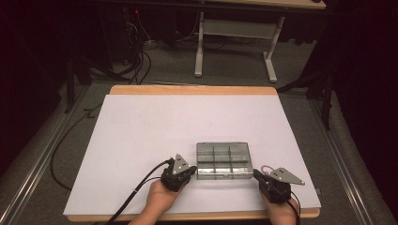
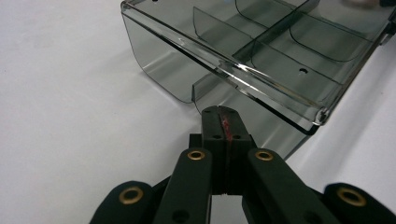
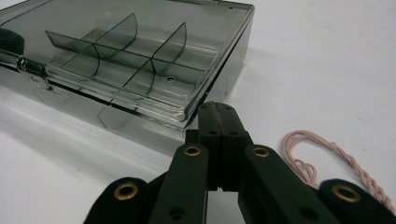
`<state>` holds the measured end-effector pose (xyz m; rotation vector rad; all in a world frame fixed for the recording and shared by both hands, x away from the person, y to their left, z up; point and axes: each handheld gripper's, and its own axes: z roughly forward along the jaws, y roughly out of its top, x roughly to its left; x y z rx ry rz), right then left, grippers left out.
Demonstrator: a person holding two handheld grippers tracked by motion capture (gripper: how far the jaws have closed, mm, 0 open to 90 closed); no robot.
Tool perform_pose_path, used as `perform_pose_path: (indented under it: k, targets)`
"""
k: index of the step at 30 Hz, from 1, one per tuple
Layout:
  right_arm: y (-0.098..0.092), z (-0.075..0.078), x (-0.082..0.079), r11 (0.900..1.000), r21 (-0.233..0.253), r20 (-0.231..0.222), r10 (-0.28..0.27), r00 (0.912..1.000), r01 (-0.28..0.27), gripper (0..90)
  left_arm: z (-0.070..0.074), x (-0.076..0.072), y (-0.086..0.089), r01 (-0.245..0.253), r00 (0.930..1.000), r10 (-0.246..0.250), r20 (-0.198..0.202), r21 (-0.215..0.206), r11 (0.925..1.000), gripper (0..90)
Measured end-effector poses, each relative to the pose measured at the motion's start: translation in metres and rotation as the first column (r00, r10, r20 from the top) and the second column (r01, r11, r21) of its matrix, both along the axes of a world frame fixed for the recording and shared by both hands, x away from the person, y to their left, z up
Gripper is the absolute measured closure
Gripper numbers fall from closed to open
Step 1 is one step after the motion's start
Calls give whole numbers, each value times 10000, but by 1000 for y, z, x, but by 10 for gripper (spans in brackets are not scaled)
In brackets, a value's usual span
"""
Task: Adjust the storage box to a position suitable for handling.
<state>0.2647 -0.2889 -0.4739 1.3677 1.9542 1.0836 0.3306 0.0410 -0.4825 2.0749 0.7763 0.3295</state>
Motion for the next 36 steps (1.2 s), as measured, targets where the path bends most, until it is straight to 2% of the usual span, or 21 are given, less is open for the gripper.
perform_pose_path:
  k: [6,15,21,25,30,34,36]
  targets:
    - [0,-1,-2,9999,98,59,44,10000,-44,900,1,5,0,-103,9999,102,-69,-88,9999,900]
    - [0,-2,-1,10000,79,46,60,10000,-61,900,0,4,0,-107,9999,107,-34,-58,9999,900]
    - [-1,-1,-2,10000,1,105,69,9999,-69,900,4,4,8,-250,9994,254,241,-199,9995,900]
    - [-5,-1,-3,10000,57,105,6,9999,-6,900,8,6,31,-634,9966,656,496,-448,9970,882]
    - [-9,-3,-5,9998,171,69,-48,10000,47,900,11,10,82,-1329,9865,1350,927,-292,9907,823]
    - [-10,-3,-6,9999,148,101,-32,9999,30,900,11,12,131,-2163,9697,2164,1136,-134,9762,707]
    - [-10,-3,-6,9999,168,101,-35,9999,33,900,7,12,152,-2601,9615,2606,868,-179,9654,643]
